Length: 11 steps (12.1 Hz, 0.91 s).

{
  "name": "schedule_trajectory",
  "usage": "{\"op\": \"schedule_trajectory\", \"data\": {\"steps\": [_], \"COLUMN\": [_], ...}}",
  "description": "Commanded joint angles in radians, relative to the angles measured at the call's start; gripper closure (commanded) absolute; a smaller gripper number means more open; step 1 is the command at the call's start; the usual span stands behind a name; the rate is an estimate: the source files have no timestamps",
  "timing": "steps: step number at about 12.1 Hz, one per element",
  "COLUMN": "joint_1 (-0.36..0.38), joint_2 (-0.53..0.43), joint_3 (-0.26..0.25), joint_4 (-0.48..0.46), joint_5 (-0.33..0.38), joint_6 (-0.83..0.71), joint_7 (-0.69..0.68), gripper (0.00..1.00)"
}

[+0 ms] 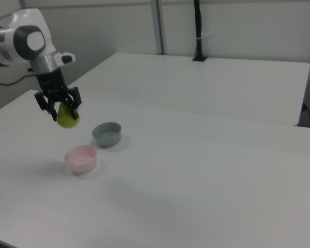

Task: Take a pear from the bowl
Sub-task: 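Lift the green pear out of the pink bowl and carry it aside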

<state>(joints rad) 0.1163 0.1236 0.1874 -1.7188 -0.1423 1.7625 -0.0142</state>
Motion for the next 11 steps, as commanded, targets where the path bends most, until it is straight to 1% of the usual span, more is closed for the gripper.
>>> {"op": "schedule_trajectory", "data": {"steps": [1,3,4,5,9,11], "joint_1": [0.005,-0.001,-0.001,-0.001,-0.001,-0.003], "joint_2": [-0.004,-0.004,-0.006,-0.007,-0.027,-0.024], "joint_3": [-0.014,-0.025,-0.045,-0.077,-0.251,-0.339], "joint_4": [0.137,0.162,0.162,0.162,0.163,0.183], "joint_5": [0.030,0.029,0.029,0.029,0.030,0.032], "joint_6": [-0.130,-0.162,-0.163,-0.164,-0.175,-0.173], "joint_7": [0.008,-0.009,-0.026,-0.052,-0.228,-0.317], "gripper": [0.45,0.45,0.45,0.45,0.45,0.45]}}
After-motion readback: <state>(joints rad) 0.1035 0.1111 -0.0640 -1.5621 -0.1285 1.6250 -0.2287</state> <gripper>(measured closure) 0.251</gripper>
